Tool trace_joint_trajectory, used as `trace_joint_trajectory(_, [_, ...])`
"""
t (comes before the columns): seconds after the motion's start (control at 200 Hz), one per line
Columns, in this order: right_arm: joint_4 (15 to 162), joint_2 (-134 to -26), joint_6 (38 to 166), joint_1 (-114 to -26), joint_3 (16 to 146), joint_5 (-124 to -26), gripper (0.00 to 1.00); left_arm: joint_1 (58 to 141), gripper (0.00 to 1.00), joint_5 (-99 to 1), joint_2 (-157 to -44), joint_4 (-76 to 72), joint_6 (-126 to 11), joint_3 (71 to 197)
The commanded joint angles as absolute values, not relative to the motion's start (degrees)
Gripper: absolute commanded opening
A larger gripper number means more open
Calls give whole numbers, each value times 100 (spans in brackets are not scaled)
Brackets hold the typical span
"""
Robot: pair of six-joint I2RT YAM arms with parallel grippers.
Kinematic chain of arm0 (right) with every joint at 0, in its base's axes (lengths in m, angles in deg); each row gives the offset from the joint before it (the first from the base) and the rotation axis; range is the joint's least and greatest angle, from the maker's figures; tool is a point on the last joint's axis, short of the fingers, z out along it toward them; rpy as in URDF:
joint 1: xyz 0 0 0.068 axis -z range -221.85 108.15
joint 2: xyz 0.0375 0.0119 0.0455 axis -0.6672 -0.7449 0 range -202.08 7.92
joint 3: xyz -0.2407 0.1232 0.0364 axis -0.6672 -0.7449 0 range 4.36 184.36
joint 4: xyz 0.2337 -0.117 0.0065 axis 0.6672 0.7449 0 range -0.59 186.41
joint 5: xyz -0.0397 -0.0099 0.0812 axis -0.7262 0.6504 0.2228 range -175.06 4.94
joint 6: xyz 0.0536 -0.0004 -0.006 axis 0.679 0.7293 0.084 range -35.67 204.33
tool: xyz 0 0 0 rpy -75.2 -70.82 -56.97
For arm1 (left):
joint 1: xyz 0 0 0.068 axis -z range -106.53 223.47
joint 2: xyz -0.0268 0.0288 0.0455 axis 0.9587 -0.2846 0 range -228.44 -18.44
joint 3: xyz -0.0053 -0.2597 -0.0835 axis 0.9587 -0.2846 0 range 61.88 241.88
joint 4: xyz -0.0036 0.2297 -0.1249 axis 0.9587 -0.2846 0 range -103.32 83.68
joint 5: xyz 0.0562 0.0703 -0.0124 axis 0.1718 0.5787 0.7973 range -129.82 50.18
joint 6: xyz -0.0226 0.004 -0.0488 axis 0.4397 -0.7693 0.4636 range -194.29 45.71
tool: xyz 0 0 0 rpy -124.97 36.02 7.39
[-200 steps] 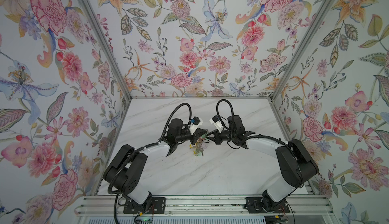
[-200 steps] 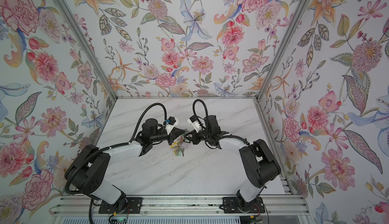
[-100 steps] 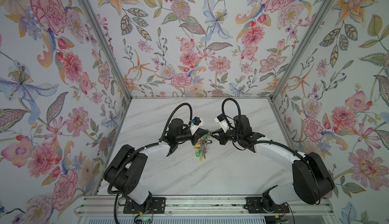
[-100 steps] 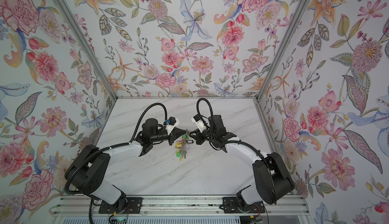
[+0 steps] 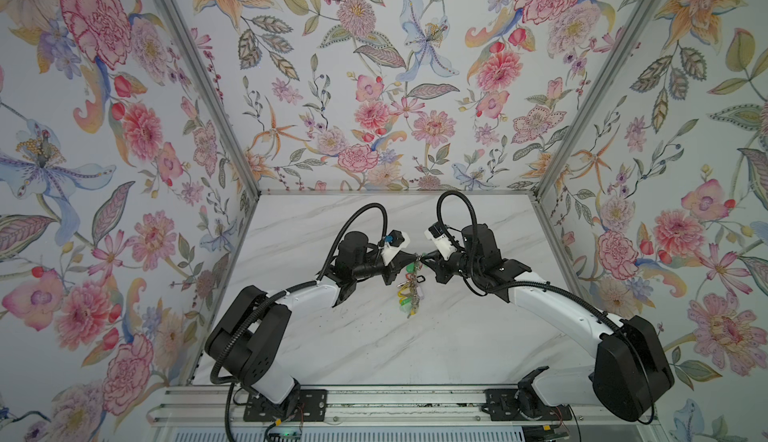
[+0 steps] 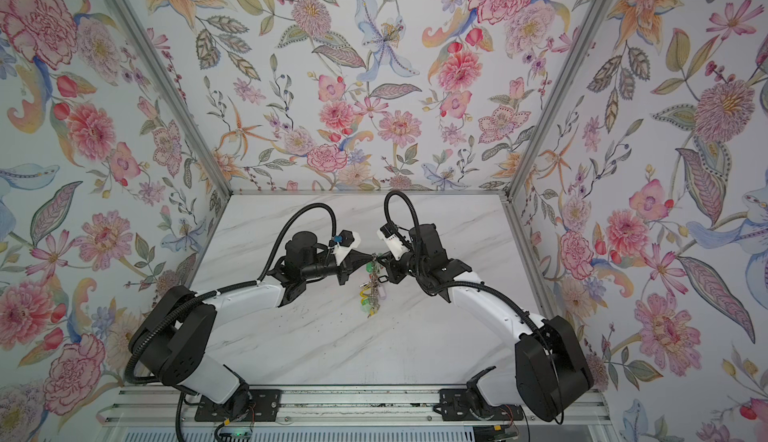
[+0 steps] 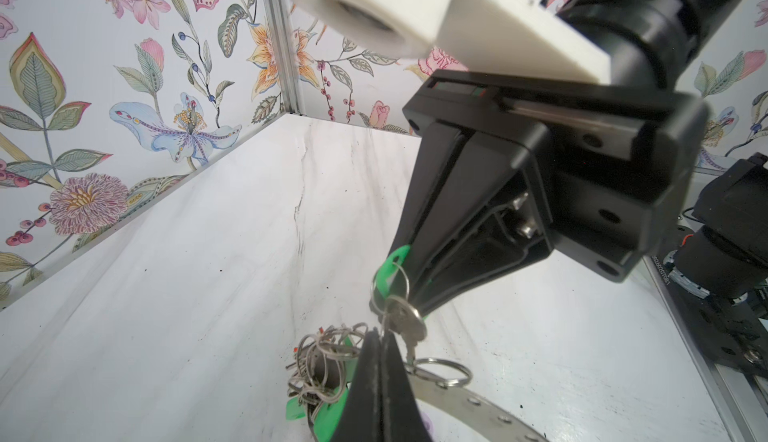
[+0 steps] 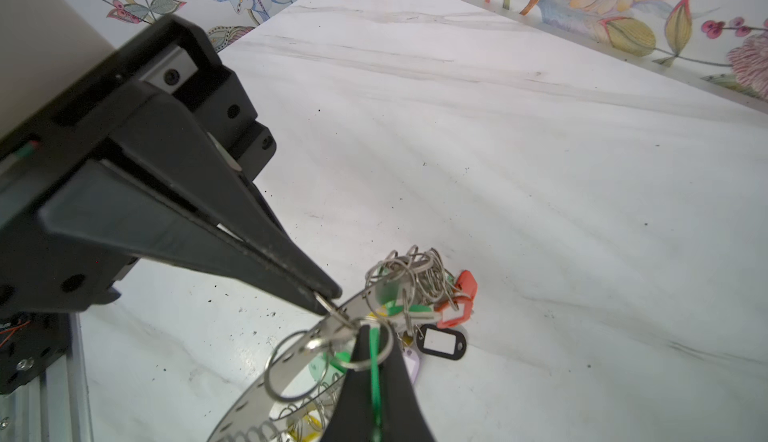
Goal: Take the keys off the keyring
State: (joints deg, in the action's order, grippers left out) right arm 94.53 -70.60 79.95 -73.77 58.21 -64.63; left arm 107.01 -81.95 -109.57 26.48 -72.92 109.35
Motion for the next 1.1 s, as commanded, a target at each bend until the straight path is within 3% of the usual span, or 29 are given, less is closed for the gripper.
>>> trace_joint_trajectory(0.0, [9658, -7066, 7479, -7529, 6354, -6964, 0, 10793, 0, -7713, -10880, 1942, -7705, 11038])
trace_joint_trajectory(0.21, [10198, -7275, 7092, -7944, 6691, -7726, 0, 11041, 0, -6797, -10571, 1996, -8032, 10899])
trace_joint_trajectory(0.4, [10283, -7422, 7002, -8127, 6762, -7813, 0, 11169, 0, -6364, -10368, 2268, -8123, 10712])
trace_joint_trajectory(1.096, [9747, -7015, 7825, -7183, 6223, -7711, 0, 11166, 0, -6012, -10213, 2525, -8051, 10398])
